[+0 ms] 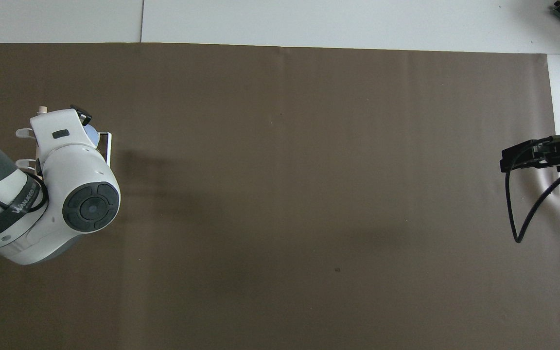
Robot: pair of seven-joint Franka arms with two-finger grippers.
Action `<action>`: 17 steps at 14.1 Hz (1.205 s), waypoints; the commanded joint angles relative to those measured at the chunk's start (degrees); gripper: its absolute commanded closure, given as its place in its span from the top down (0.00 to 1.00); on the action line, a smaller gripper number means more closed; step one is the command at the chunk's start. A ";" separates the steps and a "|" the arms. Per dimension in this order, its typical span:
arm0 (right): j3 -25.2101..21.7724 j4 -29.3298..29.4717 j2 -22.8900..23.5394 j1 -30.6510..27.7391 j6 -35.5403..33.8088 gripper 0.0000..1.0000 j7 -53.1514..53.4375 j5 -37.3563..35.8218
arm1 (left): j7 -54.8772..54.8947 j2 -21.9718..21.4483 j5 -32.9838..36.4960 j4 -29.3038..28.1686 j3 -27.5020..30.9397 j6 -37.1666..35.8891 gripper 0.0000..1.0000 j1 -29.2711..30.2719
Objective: Hang cup on cup holder
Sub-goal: 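Move the cup with the left gripper above the wire rack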
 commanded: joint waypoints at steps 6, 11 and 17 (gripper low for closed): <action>0.52 -1.35 -1.23 -0.61 0.06 1.00 -0.77 -0.46 | 1.25 -1.45 1.02 0.87 -0.35 0.55 1.00 1.08; 0.43 -1.35 -1.23 -0.61 -0.12 1.00 -0.77 -0.46 | 5.73 -3.91 -1.26 1.66 -0.70 0.46 1.00 0.56; 0.43 -1.35 -1.23 -0.61 -0.12 1.00 -0.77 -0.46 | 25.83 -8.75 -22.15 3.41 -1.23 -1.90 1.00 -0.40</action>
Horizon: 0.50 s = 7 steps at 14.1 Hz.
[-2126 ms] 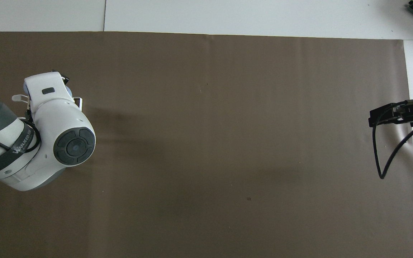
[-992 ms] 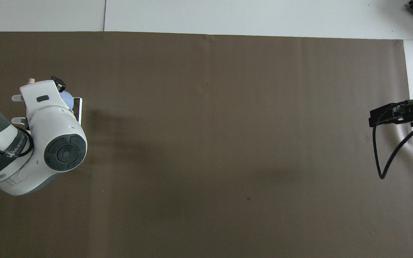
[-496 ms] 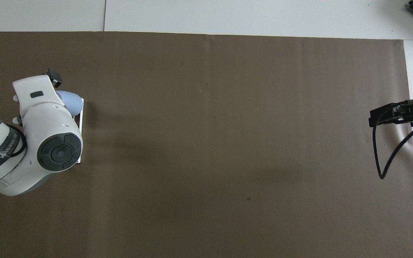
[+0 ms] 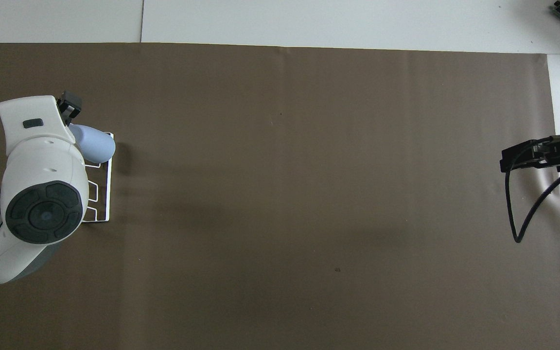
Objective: Hang cup on cup holder
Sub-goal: 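Lower the cup onto the rack's upper hook with the left gripper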
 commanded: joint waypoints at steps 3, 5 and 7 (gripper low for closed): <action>0.43 -1.26 -1.23 -0.61 -0.12 1.00 -0.77 -0.46 | 14.42 -1.76 -13.08 3.73 0.14 -5.83 1.00 -2.55; 0.43 -1.35 -1.23 -0.61 -0.12 1.00 -0.77 -0.46 | 23.36 -0.98 -20.36 5.75 0.14 -6.27 1.00 -2.73; 0.43 -1.35 -1.23 -0.61 -0.12 1.00 -0.77 -0.46 | 34.43 -1.06 -26.61 7.68 0.14 -10.47 1.00 -3.34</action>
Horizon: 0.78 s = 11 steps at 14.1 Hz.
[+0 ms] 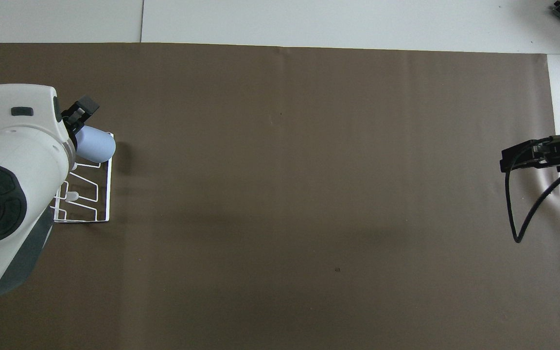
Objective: Hang cup on cup holder
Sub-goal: 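Lower the cup onto the rack's upper hook with the left gripper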
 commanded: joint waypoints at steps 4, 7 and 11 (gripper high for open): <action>0.43 -1.35 -1.22 -0.61 -0.12 1.00 -0.77 -0.46 | 28.46 0.86 -15.56 6.87 0.60 -11.79 1.00 -1.02; 0.43 -1.35 -1.22 -0.61 -0.12 1.00 -0.77 -0.46 | 40.15 2.61 -22.68 12.22 1.12 -18.28 1.00 -1.03; 0.43 -1.35 -1.22 -0.61 -0.12 1.00 -0.77 -0.46 | 54.93 3.05 -24.37 16.02 4.96 -23.75 1.00 -2.07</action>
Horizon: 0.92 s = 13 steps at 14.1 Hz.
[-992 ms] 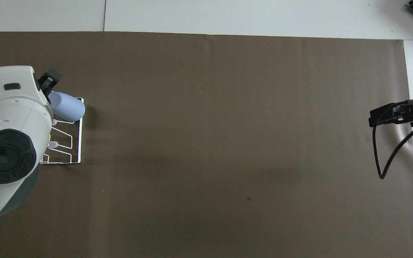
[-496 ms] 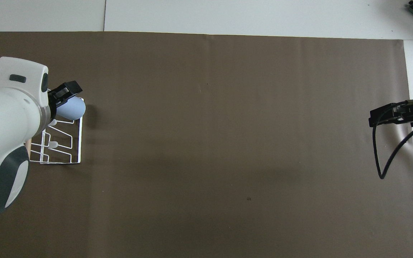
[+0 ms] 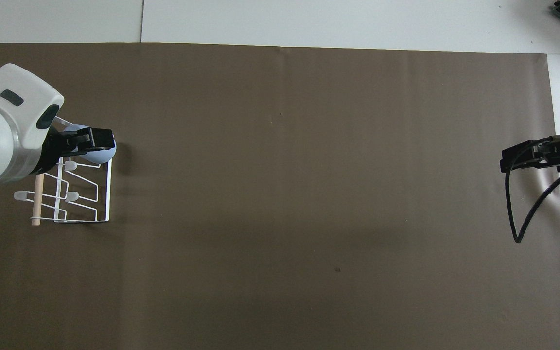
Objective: Hang cup on cup holder
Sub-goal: 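Lower the cup onto the rack's upper hook with the left gripper, then open the left gripper and pull it back from the cup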
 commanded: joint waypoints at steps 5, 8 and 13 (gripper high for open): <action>0.43 -1.35 -1.22 -0.61 -0.12 1.00 -0.77 -0.46 | 20.37 3.83 -2.26 9.19 7.36 -12.59 1.00 -3.12; 0.52 -1.35 -1.22 -0.61 -0.12 1.00 -0.77 -0.46 | 29.67 4.62 -5.69 12.97 7.46 -19.02 1.00 0.92; 0.43 -1.35 -1.22 -0.61 -0.12 1.00 -0.77 -0.46 | 33.21 4.28 -5.87 14.47 8.07 -22.02 1.00 1.27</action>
